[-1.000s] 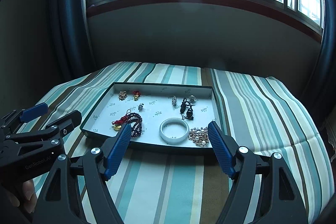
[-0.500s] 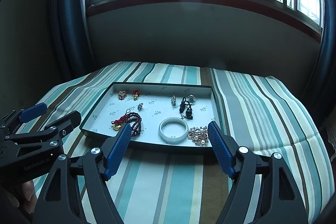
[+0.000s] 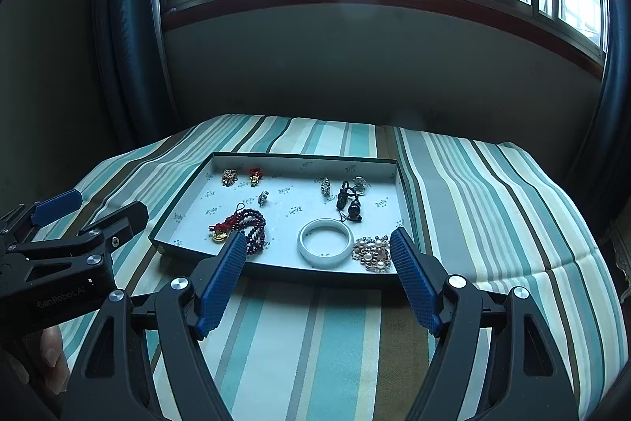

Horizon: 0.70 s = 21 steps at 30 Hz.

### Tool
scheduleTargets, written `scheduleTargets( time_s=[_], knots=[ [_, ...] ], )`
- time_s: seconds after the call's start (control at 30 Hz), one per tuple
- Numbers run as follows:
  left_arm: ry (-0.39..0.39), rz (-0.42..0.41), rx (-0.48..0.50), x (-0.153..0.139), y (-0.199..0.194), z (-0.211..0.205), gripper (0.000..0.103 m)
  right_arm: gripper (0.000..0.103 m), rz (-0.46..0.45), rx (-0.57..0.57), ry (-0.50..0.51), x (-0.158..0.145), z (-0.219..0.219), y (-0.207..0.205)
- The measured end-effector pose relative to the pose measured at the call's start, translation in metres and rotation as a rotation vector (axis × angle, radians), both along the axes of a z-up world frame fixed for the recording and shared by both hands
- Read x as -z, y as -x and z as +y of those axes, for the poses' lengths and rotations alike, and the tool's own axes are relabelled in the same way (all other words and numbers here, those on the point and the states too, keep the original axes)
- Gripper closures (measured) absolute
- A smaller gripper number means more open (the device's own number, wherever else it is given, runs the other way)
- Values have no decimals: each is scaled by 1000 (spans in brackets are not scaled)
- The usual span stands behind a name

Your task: Organize jewelry

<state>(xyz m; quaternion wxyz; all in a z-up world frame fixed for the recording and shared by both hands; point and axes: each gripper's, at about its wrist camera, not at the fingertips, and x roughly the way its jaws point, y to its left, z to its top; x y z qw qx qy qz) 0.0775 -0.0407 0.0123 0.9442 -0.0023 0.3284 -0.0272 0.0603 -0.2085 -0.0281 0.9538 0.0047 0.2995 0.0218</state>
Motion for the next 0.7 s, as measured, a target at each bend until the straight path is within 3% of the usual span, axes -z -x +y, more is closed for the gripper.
scheduleTargets(
  time_s=[0.53, 0.7],
  knots=[
    [-46, -21, -3, 9, -6, 0, 2, 29, 17, -1, -3, 5, -4, -3],
    [-44, 23, -31, 18, -21, 15, 2, 29, 28, 16, -12, 8, -18, -11]
  ],
)
